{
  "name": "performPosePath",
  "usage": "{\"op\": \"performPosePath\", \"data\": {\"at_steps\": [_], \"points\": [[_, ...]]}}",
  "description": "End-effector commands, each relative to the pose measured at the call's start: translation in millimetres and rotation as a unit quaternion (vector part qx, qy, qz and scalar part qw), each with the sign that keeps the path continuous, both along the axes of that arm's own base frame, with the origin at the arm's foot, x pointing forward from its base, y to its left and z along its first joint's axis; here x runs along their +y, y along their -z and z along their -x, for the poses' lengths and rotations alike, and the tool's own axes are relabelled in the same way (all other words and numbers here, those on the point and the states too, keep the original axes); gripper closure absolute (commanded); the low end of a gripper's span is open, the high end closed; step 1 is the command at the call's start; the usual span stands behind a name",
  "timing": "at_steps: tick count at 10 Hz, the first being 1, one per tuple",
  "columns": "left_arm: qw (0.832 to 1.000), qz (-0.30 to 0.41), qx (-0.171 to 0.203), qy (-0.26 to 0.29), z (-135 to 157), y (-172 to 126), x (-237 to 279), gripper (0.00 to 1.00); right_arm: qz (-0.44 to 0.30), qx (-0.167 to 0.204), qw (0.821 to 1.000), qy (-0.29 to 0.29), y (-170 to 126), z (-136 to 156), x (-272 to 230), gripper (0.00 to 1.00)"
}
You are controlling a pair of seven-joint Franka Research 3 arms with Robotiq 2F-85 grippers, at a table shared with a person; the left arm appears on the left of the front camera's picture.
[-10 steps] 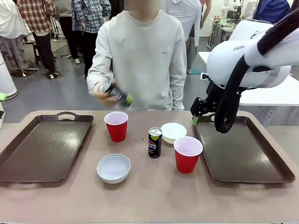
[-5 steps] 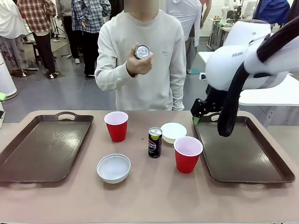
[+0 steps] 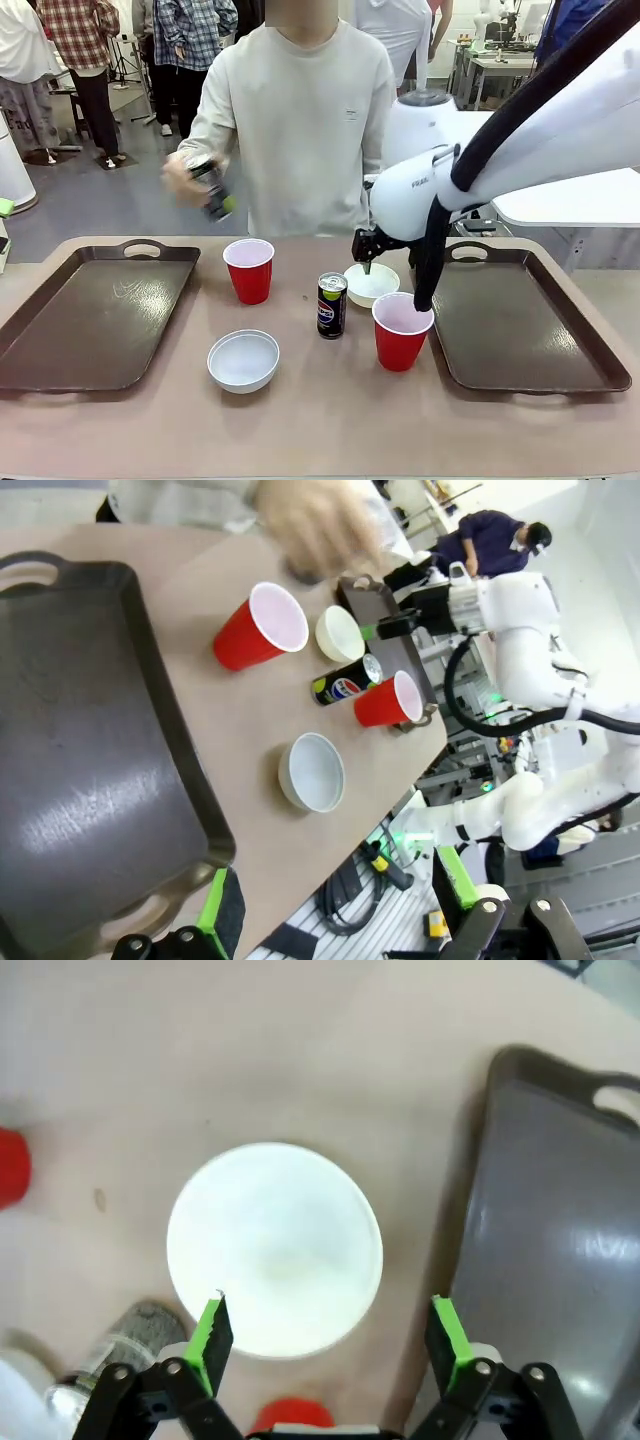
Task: Prepare tableware on both trays.
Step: Pick up a Picnic Bowl from the table and place it on a Handle tray.
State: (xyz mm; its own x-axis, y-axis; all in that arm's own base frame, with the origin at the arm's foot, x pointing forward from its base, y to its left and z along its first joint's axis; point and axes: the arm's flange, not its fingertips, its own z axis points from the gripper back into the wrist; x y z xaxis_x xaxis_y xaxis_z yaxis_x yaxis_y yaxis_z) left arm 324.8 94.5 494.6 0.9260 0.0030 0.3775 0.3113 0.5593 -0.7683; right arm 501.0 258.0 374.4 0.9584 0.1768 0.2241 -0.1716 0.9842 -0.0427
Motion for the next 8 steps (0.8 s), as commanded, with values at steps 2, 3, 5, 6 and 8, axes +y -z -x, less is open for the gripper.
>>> {"op": "performPosePath", "data": {"at_steps": [2,3,5,6,8], "points": [[1.0,0.006,-0.002,0.0,0,-1,1,0.0,0.034,-0.001,0.999,-0.001,32,-25,9,0.04],[1.0,0.006,-0.002,0.0,0,-1,1,0.0,0.037,0.0,0.999,-0.006,38,-27,6,0.19],[1.0,0.006,-0.002,0.0,0,-1,1,0.0,0.032,0.005,0.999,-0.015,42,-31,4,0.38],[1.0,0.006,-0.002,0.0,0,-1,1,0.0,0.032,0.006,0.999,-0.017,40,-30,3,0.43],[1.0,0.006,-0.002,0.0,0,-1,1,0.0,0.028,0.016,0.999,-0.015,39,-32,2,0.62]]}}
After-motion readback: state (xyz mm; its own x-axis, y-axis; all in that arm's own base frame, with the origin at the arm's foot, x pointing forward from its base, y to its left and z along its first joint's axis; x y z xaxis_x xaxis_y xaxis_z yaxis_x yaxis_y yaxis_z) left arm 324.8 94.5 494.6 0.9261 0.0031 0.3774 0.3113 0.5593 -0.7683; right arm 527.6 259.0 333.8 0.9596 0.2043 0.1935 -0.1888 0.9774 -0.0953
